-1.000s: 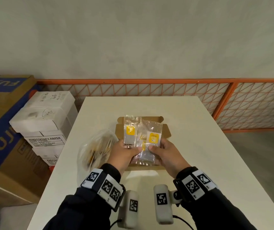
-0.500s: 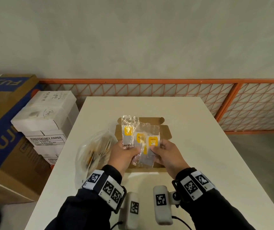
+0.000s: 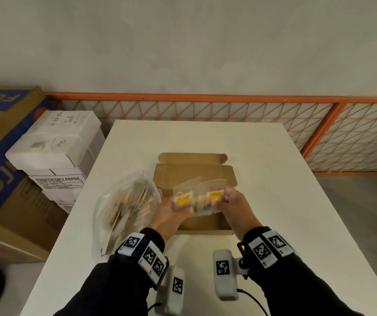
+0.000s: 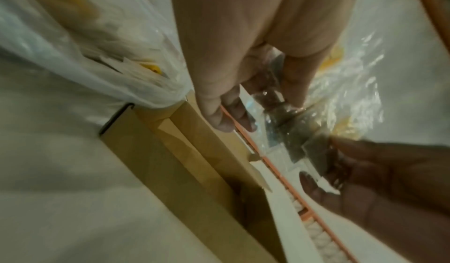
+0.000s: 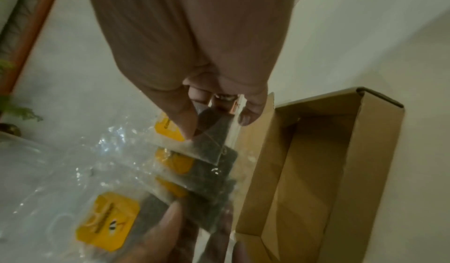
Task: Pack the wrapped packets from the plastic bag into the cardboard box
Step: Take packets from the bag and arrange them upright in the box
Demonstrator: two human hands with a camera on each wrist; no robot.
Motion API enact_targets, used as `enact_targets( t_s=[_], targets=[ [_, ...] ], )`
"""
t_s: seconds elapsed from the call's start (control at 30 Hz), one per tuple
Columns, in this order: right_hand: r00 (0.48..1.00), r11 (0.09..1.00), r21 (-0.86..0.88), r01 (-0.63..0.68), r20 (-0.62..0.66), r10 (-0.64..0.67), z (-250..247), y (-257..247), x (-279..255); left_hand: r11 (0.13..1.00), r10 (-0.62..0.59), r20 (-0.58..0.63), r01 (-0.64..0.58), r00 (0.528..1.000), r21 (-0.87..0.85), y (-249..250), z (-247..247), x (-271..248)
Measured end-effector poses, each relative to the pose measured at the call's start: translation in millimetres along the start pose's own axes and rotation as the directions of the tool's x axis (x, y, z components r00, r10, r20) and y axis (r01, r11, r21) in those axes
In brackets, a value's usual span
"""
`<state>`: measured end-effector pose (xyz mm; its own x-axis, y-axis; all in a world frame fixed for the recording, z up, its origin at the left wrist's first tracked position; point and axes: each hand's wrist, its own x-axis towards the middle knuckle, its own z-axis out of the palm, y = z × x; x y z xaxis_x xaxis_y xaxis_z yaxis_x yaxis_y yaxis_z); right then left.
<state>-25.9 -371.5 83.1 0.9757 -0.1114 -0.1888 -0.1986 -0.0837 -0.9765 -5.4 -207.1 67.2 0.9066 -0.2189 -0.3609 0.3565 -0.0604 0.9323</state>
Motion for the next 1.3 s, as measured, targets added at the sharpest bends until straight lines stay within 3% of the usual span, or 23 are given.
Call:
enact_targets(
  t_s=[0.13, 0.23, 0.37, 0.47, 0.63, 0.73, 0.97, 1.1, 1.3],
  targets=[
    [0.999, 0.992, -0.119, -0.038, 0.007, 0.04, 4, 15, 10, 0.957, 0.003, -0.074, 0.018, 0.997, 0.291, -5, 4, 14],
    [0.998, 0.991, -0.12, -0.065, 0.006, 0.066, 2, 26, 20, 0.927, -0.018, -0.02, 0.024, 1.0, 0.374, -8, 2, 26],
    [0.991, 0.983, -0.126, -0.135, 0.0, 0.136, 0, 40, 26, 0.803, -0.026, -0.01, 0.027, 1.0, 0.595, -17, 2, 37],
    [0.991, 0.955, -0.265, -0.13, 0.006, 0.137, -1, 52, 30, 0.716, 0.009, -0.027, 0.012, 1.0, 0.698, -22, 3, 40],
    [0.995, 0.915, -0.391, -0.098, -0.007, 0.104, -2, 59, 31, 0.751, 0.007, -0.01, 0.001, 1.0, 0.661, -31, 10, 44],
    [0.99, 0.926, -0.349, -0.142, -0.038, 0.137, -2, 64, 26, 0.782, 0.029, -0.025, -0.007, 0.999, 0.624, -35, 12, 45],
    [0.987, 0.855, -0.501, -0.135, 0.007, 0.16, -18, 68, 18, 0.921, -0.001, -0.138, 0.054, 0.99, 0.385, -38, 5, 39],
    [0.981, 0.829, -0.544, -0.129, 0.053, 0.188, -24, 70, 10, 0.975, 0.039, -0.166, -0.002, 0.985, 0.22, -36, -4, 34],
    [0.991, 0.784, -0.612, -0.102, 0.008, 0.135, -21, 58, 9, 0.928, 0.101, -0.154, -0.037, 0.983, 0.37, -25, -9, 33]
  ],
)
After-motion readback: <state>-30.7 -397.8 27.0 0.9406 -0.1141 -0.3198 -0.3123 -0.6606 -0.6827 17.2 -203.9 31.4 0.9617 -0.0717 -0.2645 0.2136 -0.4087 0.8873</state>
